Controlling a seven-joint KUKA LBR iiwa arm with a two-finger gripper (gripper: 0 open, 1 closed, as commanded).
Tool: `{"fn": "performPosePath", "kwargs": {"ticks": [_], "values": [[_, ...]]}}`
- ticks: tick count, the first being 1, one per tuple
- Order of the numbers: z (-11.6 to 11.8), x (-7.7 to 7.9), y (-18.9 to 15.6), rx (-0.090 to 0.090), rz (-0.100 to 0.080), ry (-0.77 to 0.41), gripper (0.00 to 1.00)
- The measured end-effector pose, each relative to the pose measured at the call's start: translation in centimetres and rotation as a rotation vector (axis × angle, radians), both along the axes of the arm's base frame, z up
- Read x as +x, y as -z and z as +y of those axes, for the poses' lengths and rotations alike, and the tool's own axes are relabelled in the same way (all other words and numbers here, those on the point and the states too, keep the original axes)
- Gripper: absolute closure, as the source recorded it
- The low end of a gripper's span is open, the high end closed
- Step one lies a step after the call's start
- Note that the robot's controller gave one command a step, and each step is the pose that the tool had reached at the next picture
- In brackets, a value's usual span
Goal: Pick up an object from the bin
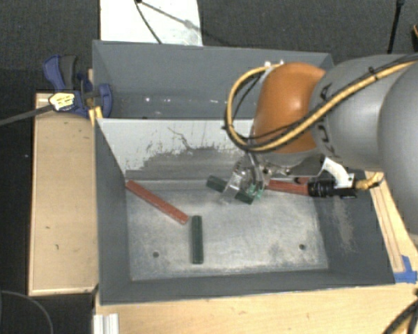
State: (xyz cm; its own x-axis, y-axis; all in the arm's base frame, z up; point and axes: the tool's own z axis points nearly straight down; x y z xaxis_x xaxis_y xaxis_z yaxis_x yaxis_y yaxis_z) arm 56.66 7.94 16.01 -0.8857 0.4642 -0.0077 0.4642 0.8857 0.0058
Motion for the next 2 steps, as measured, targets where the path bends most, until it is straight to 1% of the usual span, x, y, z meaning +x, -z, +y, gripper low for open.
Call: {"fn": "performPosePath", "kwargs": {"ticks": [1,2], "values": [[0.0,0.1,-0.3,-0.001,0.005,-0.005,1.0],[0.0,0.2,-3.8,-0.001,0.004,-0.011,1.0]]}}
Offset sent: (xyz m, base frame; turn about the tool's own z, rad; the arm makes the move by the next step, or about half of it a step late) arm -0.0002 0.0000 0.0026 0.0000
